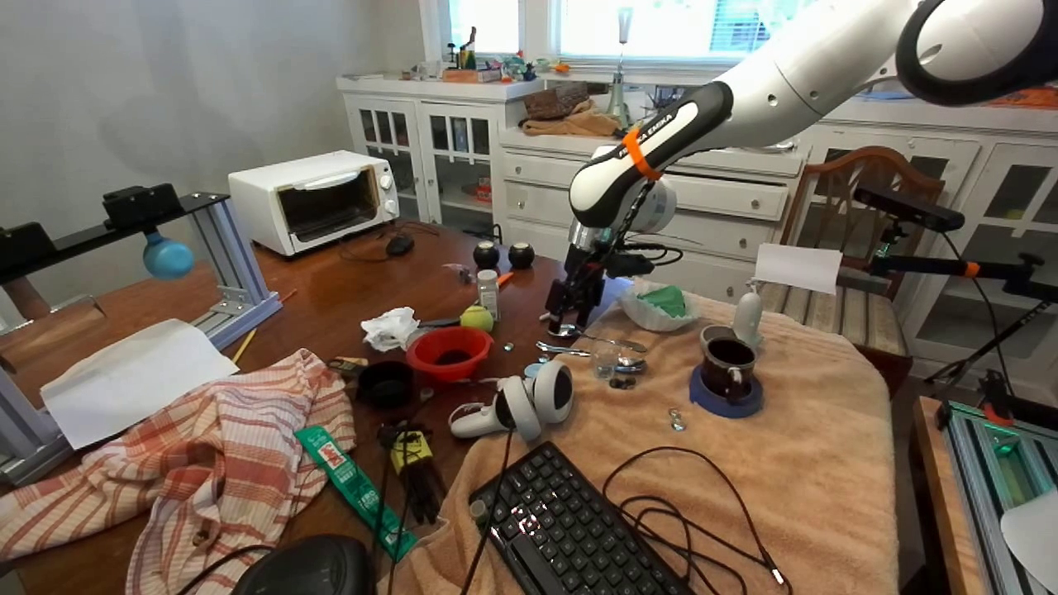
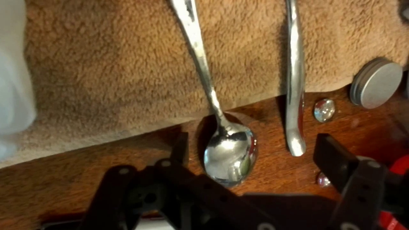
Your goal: Move a spoon to the right
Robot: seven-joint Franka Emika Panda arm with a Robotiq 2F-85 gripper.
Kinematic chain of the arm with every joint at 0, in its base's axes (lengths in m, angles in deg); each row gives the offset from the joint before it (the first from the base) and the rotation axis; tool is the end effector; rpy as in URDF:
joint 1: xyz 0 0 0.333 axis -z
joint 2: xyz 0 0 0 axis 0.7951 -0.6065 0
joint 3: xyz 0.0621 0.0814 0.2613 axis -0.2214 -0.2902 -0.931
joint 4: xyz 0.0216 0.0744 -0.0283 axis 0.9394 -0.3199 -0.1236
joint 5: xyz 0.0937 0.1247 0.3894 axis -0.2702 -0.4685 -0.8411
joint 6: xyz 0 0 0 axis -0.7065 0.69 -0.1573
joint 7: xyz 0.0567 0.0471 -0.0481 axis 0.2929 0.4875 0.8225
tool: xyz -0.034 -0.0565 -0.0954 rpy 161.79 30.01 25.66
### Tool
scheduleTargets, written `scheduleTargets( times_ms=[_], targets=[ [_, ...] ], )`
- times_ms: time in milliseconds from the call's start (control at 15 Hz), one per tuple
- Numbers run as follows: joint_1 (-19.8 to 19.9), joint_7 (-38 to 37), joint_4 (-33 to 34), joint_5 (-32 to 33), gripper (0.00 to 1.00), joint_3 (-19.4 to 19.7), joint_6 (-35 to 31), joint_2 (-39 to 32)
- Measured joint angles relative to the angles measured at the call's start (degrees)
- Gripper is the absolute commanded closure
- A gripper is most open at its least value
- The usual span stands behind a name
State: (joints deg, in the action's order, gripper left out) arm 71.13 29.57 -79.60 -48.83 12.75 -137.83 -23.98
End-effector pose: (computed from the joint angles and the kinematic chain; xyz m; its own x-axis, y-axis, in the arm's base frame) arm 0.6738 -0.1363 0.1154 0.9837 -0.1767 0.0332 -0.1583 -0.9387 -0.3063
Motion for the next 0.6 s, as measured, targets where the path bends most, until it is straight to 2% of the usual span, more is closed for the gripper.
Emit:
scheduleTargets(
  times_ms=[133, 267, 333, 600],
  targets=[
    [0.1, 0.0, 0.1, -0.5, 0.00, -0.3, 0.0, -0.3],
    [0.5, 0.3, 0.6, -1.6, 0.12, -0.9, 0.0, -0.9],
    [0.9, 0.7, 0.9, -2.3, 0.08, -1.3, 0.1, -1.2],
    [2.4, 2.1, 2.0, -4.7, 0.09, -2.5, 0.3, -1.9]
  ],
)
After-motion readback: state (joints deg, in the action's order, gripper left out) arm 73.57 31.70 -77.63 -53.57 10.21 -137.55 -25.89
